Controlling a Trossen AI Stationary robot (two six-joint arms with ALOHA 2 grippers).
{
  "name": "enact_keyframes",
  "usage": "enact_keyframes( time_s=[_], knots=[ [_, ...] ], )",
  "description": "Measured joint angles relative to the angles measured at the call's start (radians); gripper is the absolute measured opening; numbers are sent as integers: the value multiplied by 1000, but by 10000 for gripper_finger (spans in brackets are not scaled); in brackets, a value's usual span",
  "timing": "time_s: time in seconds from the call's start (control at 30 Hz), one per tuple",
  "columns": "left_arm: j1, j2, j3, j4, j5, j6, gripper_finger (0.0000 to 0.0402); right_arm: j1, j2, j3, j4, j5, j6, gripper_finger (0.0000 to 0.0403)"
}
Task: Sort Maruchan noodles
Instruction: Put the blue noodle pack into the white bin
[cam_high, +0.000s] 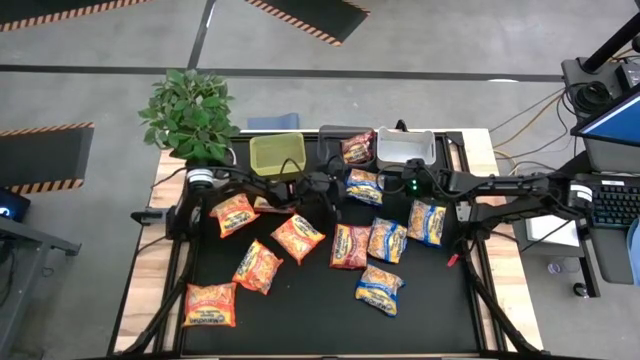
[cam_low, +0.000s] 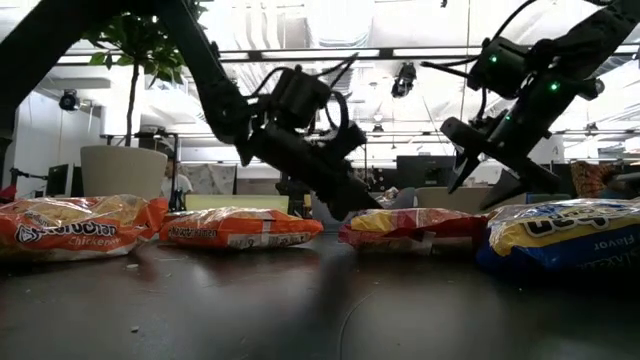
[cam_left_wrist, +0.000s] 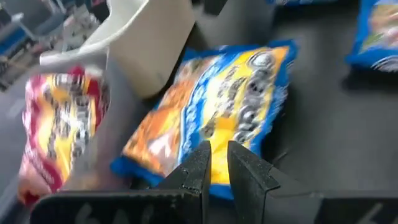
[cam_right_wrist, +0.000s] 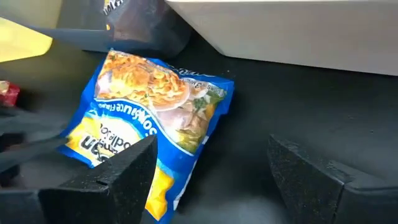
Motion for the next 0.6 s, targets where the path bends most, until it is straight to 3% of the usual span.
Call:
enact_keyframes(
  time_s=[0.6],
  knots=[
    [25, 23, 0, -53, 0, -107, 37, 2, 257, -42, 367, -53, -28, 283]
  ],
)
